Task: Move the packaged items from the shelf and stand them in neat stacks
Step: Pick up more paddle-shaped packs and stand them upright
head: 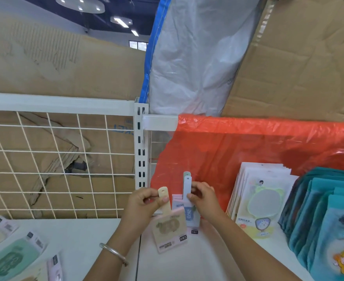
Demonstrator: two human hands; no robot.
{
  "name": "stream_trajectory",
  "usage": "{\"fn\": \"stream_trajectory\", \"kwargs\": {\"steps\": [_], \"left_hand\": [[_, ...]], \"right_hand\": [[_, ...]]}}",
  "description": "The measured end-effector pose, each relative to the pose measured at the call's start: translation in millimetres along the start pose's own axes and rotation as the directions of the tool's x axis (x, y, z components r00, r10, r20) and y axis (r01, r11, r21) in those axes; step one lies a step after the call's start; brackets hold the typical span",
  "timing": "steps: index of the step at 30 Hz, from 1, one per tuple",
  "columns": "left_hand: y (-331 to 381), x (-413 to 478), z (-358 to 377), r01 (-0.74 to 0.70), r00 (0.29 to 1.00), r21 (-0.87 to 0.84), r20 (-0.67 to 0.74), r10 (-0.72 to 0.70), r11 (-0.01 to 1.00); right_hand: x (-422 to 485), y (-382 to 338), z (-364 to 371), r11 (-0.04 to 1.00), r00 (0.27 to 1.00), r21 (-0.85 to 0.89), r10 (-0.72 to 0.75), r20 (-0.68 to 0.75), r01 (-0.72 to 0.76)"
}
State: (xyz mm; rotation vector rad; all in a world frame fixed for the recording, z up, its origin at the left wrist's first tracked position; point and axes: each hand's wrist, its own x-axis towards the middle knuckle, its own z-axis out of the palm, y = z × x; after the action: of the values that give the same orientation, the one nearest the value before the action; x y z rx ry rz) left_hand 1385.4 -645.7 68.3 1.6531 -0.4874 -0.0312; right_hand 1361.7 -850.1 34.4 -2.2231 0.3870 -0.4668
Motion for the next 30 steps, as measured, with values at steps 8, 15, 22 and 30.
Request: {"fn": "stream_trajectory", "kwargs": {"steps": [8, 15, 22, 30], "left_hand": [[-18.0, 13.5, 14.9, -0.006, 1.000, 0.067, 0.001, 0.006, 0.998], [-16.6, 29.9, 34.1, -0.035, 0.996, 0.046, 0.083, 0.031, 0.998], [-19.6, 44.2, 58.3, -0.006, 0.988, -0.003, 0.151, 0.006, 1.000], [-62.9, 7.3, 50.9, 0.133, 0.991, 0.188, -0.047, -0.126, 0.973]], "right_hand": [[-2.6, 1.4, 9.0, 0.981, 0.991, 0.192, 0.036, -0.130, -0.010], [-28.6, -2.7, -15.2, 0.974, 0.997, 0.216, -0.068, -0.028, 0.073], [-30.0, 6.7, -18.6, 0.992, 0.975, -0.091, -0.068, 0.210, 0.089], [-31.1, 17.4, 1.0, 0.993, 0.998, -0.118, -0.020, 0.054, 0.026]]}}
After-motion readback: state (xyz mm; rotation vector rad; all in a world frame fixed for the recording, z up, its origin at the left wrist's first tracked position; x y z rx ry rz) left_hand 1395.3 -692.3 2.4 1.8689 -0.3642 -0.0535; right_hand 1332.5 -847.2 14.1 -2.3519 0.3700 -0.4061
